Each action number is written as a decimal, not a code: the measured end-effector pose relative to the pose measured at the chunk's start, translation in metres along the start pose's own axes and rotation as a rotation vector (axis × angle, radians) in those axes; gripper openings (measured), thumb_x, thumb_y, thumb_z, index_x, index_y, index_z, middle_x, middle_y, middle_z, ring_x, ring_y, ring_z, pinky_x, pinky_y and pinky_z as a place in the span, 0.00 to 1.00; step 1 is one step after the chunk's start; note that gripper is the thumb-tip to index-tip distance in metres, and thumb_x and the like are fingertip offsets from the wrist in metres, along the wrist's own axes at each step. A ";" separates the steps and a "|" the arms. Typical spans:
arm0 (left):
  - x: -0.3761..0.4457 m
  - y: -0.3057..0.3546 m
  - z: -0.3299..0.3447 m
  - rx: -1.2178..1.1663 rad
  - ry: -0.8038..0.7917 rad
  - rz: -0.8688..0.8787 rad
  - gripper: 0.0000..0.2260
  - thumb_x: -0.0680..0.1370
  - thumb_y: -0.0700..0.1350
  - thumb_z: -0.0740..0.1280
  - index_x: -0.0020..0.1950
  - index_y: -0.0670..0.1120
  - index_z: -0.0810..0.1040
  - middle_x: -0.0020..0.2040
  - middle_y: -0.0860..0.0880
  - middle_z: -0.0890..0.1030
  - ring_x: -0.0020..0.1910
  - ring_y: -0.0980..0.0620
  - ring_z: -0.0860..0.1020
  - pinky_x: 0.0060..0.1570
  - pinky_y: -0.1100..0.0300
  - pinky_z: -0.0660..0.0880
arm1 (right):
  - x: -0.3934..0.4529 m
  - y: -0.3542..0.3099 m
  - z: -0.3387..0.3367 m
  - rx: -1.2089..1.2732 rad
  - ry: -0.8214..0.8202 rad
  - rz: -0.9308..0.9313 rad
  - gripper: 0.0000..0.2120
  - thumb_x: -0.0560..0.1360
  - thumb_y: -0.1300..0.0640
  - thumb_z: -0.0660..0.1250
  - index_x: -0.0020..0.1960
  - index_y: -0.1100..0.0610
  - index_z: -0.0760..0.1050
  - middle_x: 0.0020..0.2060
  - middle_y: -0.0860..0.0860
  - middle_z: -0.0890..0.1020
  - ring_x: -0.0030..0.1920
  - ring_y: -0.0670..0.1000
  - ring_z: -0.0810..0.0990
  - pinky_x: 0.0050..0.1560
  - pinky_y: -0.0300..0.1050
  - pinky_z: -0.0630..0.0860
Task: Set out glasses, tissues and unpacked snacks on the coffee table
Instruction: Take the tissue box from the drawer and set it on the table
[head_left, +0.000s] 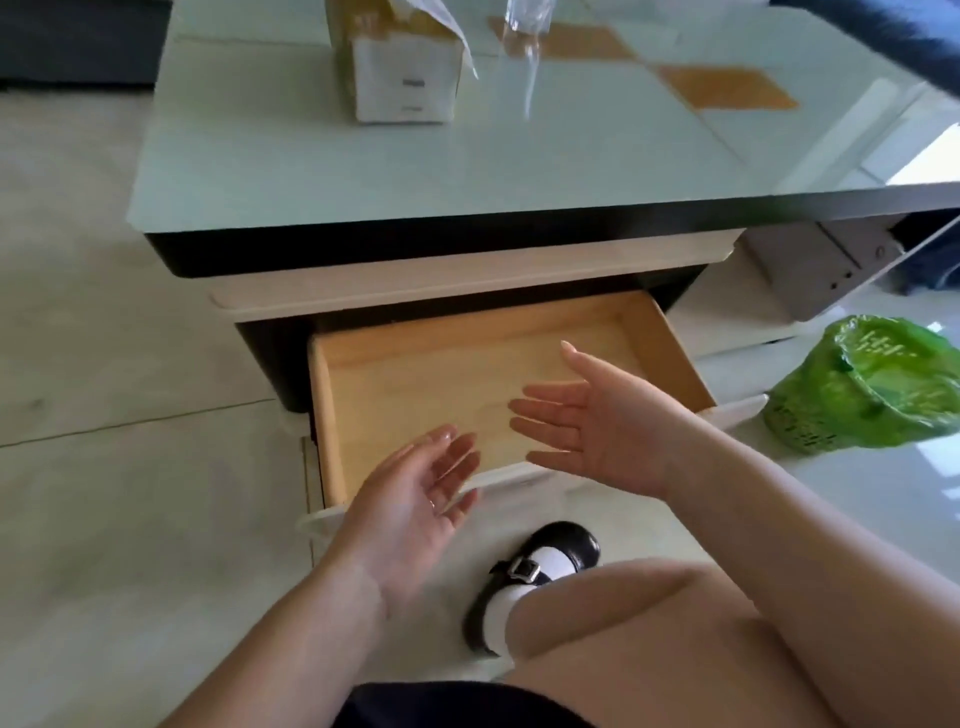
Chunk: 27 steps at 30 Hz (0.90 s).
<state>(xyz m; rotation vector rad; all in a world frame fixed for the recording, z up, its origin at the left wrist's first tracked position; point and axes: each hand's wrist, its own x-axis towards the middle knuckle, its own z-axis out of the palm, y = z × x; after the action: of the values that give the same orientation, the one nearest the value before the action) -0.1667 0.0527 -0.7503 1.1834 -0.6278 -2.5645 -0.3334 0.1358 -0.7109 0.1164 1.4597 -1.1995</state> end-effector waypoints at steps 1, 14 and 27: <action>-0.001 -0.007 -0.006 -0.048 -0.005 -0.092 0.07 0.77 0.43 0.63 0.54 0.46 0.77 0.51 0.46 0.81 0.48 0.50 0.79 0.54 0.53 0.72 | 0.002 0.007 -0.001 -0.071 -0.001 0.070 0.27 0.74 0.39 0.61 0.57 0.62 0.76 0.54 0.56 0.82 0.56 0.54 0.80 0.62 0.57 0.73; 0.014 -0.017 -0.019 -0.237 0.064 -0.292 0.29 0.78 0.50 0.61 0.69 0.29 0.60 0.65 0.35 0.72 0.63 0.43 0.75 0.55 0.48 0.76 | 0.033 0.050 -0.007 -0.015 0.170 0.166 0.43 0.73 0.39 0.64 0.75 0.63 0.51 0.71 0.61 0.64 0.65 0.59 0.72 0.66 0.57 0.69; 0.061 0.025 -0.002 -0.385 0.045 -0.110 0.26 0.77 0.50 0.62 0.66 0.32 0.66 0.64 0.35 0.73 0.63 0.41 0.74 0.60 0.49 0.72 | 0.093 0.006 0.012 0.199 0.167 0.049 0.48 0.60 0.35 0.73 0.71 0.59 0.63 0.53 0.58 0.74 0.49 0.55 0.81 0.52 0.52 0.77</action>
<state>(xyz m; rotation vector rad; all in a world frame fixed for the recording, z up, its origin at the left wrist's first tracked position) -0.2026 0.0066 -0.7797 1.1602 -0.0511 -2.5792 -0.3500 0.0799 -0.7842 0.3942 1.4688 -1.3176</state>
